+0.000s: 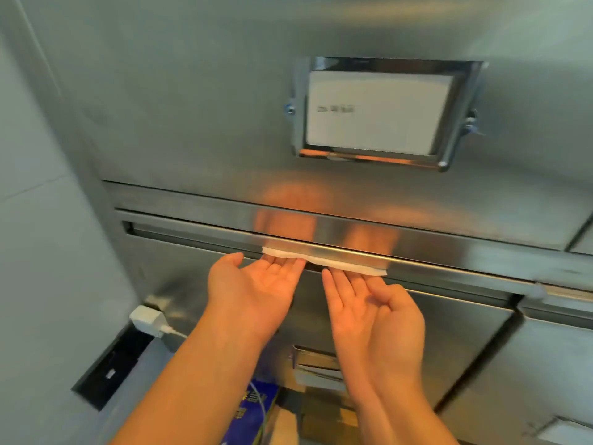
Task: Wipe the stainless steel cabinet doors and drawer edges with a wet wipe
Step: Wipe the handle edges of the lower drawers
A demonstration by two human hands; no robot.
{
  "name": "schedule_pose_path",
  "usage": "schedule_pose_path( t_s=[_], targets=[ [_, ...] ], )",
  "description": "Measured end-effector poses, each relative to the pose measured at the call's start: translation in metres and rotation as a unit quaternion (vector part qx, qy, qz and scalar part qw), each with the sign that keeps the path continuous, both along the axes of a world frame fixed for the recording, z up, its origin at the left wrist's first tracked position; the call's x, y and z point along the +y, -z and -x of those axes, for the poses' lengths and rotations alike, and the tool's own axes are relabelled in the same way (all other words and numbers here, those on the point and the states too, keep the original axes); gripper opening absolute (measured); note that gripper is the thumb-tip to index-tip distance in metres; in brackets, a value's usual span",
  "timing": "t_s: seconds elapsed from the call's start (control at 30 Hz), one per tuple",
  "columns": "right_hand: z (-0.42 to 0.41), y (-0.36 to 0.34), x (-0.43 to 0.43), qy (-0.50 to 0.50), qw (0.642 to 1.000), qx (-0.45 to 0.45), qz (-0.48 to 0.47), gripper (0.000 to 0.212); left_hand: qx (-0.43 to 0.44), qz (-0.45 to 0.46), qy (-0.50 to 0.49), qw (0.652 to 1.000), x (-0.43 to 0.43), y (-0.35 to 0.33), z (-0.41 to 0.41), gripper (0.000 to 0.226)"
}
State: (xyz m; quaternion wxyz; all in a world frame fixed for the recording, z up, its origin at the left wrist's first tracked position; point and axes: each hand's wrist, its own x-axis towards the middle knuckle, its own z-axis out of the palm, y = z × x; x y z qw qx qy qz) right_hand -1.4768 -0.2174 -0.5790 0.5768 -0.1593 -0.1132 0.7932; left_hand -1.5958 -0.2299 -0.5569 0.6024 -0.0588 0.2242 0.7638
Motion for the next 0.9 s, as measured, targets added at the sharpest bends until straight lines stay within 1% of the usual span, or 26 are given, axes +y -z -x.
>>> schedule_pose_path(
  t_s=[0.03, 0.1, 0.23, 0.3, 0.43, 0.5, 0.7, 0.9],
  targets=[
    [0.016, -0.001, -0.003, -0.005, 1.0, -0.001, 0.0, 0.044, 0.002, -0.009, -0.004, 1.0, -0.004, 0.0, 0.015, 0.051],
    [0.046, -0.001, -0.008, -0.013, 1.0, -0.001, 0.003, 0.039, 0.008, -0.011, -0.013, 1.0, -0.011, -0.001, 0.046, 0.052],
    [0.102, -0.002, -0.018, -0.01, 1.0, -0.028, 0.009, 0.036, 0.006, -0.017, -0.028, 0.999, -0.023, -0.003, 0.094, 0.053],
    [0.125, -0.004, -0.023, -0.008, 1.0, -0.015, 0.012, 0.033, -0.002, -0.022, -0.04, 0.999, -0.027, -0.003, 0.113, 0.053],
    [0.164, -0.003, -0.03, -0.032, 0.999, -0.017, 0.034, 0.036, -0.007, -0.024, -0.075, 0.997, -0.035, -0.003, 0.15, 0.054],
    [0.179, -0.002, -0.033, -0.048, 0.998, -0.014, 0.029, 0.037, -0.007, -0.035, -0.084, 0.996, -0.038, -0.003, 0.164, 0.054],
    [0.204, 0.0, -0.034, -0.098, 0.995, 0.0, 0.029, 0.039, 0.007, -0.043, -0.113, 0.993, -0.042, -0.001, 0.187, 0.052],
    [0.191, 0.004, -0.03, -0.116, 0.993, 0.01, 0.021, 0.04, 0.036, -0.051, -0.131, 0.989, -0.036, 0.006, 0.177, 0.048]
  ],
)
